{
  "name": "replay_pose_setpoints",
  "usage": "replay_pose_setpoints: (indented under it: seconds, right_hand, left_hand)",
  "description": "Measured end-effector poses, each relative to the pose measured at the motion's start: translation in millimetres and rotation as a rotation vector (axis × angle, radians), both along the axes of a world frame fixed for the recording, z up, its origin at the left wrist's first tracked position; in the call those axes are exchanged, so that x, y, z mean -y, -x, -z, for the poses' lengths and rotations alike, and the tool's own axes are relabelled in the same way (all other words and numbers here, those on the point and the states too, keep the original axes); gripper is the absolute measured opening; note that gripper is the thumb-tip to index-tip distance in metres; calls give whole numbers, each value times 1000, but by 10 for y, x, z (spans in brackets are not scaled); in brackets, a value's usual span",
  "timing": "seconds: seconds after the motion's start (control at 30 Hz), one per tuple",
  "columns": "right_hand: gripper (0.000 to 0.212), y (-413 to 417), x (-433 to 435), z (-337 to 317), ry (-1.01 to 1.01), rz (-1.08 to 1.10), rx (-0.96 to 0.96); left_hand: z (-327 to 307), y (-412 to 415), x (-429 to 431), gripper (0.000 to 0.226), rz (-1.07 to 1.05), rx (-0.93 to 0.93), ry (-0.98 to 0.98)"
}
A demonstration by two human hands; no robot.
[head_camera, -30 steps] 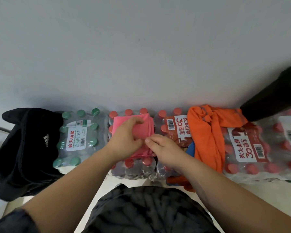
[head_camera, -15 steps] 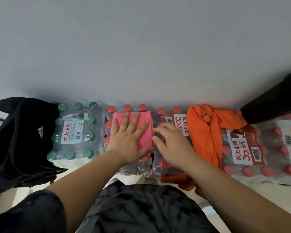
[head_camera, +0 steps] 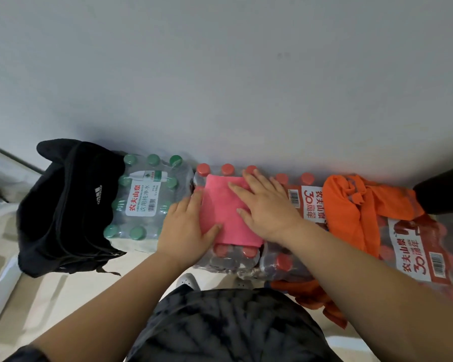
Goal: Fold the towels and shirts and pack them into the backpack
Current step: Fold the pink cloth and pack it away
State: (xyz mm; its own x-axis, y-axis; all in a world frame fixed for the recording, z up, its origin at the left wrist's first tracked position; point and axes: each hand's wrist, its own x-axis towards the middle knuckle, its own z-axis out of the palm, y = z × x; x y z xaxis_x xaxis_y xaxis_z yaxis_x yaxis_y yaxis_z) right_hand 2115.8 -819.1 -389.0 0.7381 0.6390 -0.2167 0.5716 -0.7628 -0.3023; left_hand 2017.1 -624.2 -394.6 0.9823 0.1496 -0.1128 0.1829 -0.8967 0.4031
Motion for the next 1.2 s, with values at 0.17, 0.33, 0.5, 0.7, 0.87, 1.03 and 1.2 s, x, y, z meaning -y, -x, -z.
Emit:
replay_pose_setpoints:
  seconds: [0.17, 0.33, 0.5, 0.7, 0.87, 1.03, 1.2]
  right_hand:
    - [62, -228, -76, -1, 28, -26, -35]
    - [65, -138, -78, -31, 77, 5, 37]
    - [72, 158, -87, -128, 120, 100, -28]
    - [65, 401, 86, -334, 92, 46, -150]
    - [80, 56, -19, -364, -72, 57, 8]
    - [114, -213, -192, -167, 70, -96, -57]
    - [88, -353, -255, -151, 54, -129, 8]
  left_hand:
    - [18, -55, -66, 77, -132, 25, 147]
    - [82, -131, -57, 54, -180, -68, 86]
    - [-26, -267, -149, 28, -224, -89, 274]
    - [-209, -572, -378, 34, -173, -166, 403]
    - [-362, -662, -362, 91, 153, -278, 162]
    - [-320, -666, -326, 79, 258, -305, -58]
    - [-298, -807, -304, 35, 220, -221, -37]
